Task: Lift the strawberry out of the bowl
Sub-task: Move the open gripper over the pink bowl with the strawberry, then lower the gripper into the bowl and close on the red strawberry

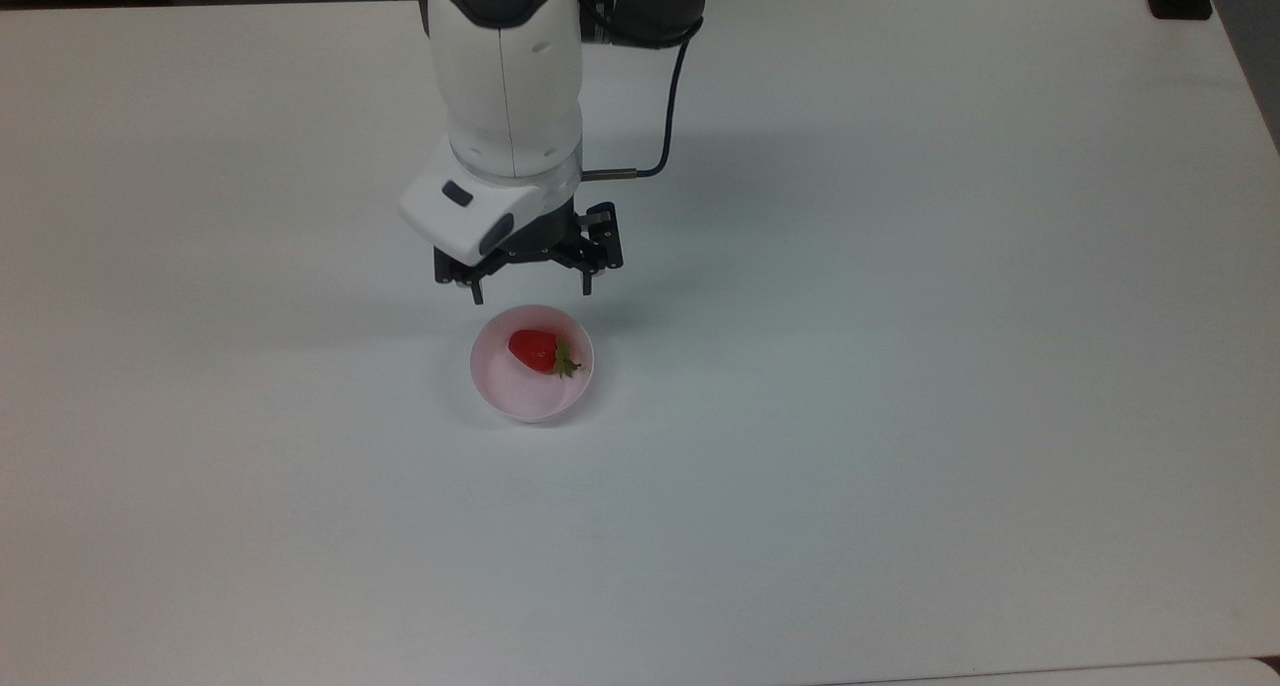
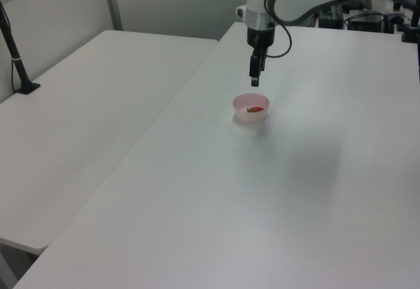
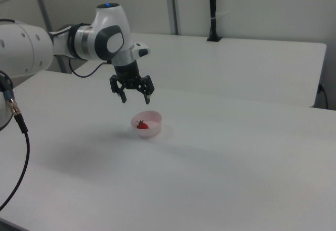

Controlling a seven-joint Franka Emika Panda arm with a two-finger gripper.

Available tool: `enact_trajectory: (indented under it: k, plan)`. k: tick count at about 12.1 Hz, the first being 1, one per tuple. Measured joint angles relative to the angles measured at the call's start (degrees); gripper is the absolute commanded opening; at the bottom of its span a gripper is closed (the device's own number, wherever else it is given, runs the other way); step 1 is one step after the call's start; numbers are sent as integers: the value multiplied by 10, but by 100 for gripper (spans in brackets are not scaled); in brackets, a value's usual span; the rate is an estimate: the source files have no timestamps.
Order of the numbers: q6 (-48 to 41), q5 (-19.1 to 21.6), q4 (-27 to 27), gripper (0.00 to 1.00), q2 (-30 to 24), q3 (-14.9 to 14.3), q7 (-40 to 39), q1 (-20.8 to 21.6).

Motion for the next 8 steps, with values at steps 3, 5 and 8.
enact_trajectory:
  k: [3, 5, 8]
  plan:
    - [0, 0, 1, 88, 9, 0, -123, -4]
    - [0, 0, 1, 83, 17, 0, -185, -7]
    - [0, -5, 1, 73, 41, 0, -251, -9]
